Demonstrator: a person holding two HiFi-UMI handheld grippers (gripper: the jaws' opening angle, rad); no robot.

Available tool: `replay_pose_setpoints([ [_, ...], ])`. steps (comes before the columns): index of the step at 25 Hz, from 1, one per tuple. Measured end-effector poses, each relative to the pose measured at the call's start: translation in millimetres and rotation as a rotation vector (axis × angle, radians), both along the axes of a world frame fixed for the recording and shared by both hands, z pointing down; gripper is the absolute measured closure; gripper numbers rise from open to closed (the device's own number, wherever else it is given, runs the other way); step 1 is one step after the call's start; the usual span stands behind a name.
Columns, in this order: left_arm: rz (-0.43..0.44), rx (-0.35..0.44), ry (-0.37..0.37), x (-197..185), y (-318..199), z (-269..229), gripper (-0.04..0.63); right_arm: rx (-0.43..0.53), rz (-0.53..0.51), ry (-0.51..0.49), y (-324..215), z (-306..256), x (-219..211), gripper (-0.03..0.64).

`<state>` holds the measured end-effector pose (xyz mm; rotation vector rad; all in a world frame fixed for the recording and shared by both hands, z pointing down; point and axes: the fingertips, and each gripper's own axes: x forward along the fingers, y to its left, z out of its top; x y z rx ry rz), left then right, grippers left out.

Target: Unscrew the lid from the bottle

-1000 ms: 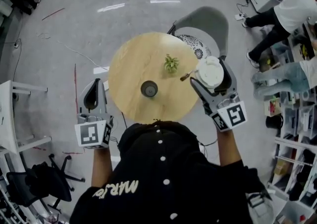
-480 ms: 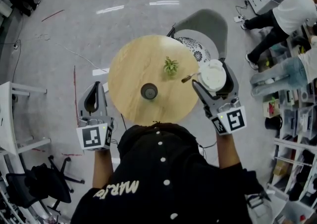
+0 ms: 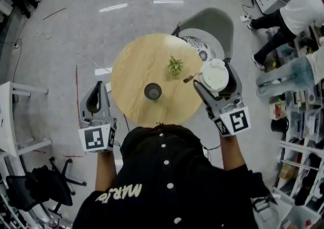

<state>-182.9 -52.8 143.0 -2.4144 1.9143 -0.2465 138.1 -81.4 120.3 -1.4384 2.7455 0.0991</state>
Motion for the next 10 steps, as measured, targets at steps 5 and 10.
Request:
replay_pose_setpoints([
  [5,0.016,0.007,-0.032,6.2,1.9,-1.5,0.591,0.007,0.0,0.007,1.3,0.4,0.8,0.147],
  [10,0.023,0.011,-0.042,9.0,4.7,-2.1,0.591,0.004,-0.001,0.009,3.6,4.6,1.9,0.146],
])
